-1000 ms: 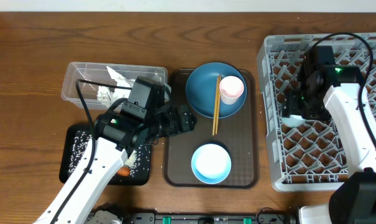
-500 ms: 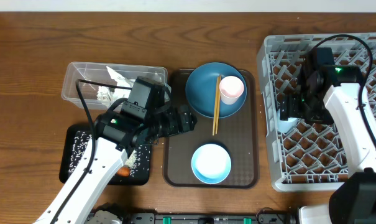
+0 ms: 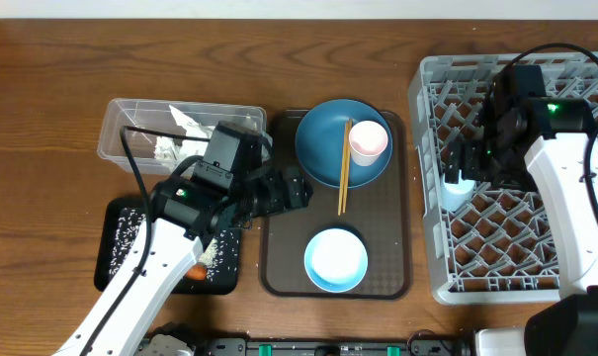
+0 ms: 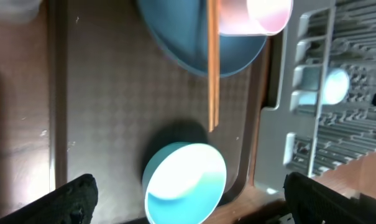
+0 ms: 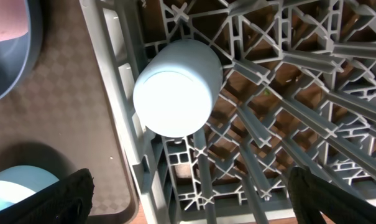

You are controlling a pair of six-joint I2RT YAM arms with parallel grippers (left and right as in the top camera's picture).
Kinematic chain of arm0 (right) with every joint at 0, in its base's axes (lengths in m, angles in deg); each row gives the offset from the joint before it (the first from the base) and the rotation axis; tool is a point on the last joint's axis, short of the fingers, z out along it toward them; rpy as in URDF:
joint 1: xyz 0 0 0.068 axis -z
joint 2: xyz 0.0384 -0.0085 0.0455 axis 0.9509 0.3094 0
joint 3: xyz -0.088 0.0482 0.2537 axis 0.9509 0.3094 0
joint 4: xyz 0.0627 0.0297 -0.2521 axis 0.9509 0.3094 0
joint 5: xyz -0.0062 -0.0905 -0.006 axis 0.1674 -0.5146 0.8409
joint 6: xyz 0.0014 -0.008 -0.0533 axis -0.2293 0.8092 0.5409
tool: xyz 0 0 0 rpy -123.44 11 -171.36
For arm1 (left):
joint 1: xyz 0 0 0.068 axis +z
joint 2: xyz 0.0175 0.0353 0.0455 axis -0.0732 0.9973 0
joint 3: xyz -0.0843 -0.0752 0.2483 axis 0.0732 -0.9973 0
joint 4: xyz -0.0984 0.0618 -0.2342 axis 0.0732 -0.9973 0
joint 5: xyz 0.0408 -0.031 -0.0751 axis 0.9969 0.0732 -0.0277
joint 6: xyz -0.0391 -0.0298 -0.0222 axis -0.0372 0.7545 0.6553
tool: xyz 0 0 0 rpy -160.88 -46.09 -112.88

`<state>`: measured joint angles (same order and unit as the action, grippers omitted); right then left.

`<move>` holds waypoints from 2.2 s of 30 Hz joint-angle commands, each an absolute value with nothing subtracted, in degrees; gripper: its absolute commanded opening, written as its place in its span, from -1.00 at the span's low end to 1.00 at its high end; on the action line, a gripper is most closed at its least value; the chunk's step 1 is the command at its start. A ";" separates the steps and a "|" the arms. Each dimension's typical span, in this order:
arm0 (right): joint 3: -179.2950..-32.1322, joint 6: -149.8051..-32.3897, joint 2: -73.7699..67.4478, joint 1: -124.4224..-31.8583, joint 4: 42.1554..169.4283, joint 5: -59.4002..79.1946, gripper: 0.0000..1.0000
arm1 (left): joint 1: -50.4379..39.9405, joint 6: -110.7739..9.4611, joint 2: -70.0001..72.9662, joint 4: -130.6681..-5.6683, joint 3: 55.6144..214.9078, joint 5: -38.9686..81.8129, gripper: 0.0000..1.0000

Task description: Sort waste into correct bins and load items into the dishwasher rack

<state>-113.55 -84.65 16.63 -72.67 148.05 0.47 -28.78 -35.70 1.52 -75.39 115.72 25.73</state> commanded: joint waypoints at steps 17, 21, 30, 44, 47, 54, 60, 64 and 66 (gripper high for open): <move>-114.86 -84.87 15.54 -72.36 149.10 0.79 0.99 | -33.98 -28.02 7.96 -54.10 116.16 30.78 0.68; -114.86 -84.87 15.54 -72.38 149.08 0.79 0.99 | -36.54 -27.87 13.71 -50.91 119.50 35.48 0.68; -114.86 -84.87 15.54 -72.36 149.08 0.79 0.99 | -40.97 -32.83 28.99 -42.15 126.89 41.81 0.62; -114.86 -84.87 15.54 -72.36 149.08 0.79 0.99 | -42.59 -32.85 37.82 -38.19 126.89 51.21 0.23; -114.86 -84.87 15.54 -72.38 149.08 0.79 0.98 | -43.23 -32.85 39.74 -37.30 126.89 51.23 0.19; -114.86 -84.87 15.54 -72.38 149.08 0.79 0.99 | -43.33 -32.85 40.31 -35.44 126.89 51.23 -0.33; -114.86 -84.87 15.54 -72.38 149.06 0.79 0.98 | -43.33 -32.88 39.94 -35.18 126.89 51.21 -0.79; -114.86 -84.87 15.54 -72.42 149.08 0.79 0.98 | -43.33 -32.90 38.37 -35.18 126.89 51.21 -0.88; -114.86 -84.87 15.54 -72.42 149.08 0.79 0.98 | -43.33 -32.90 36.79 -35.20 126.89 50.97 -0.88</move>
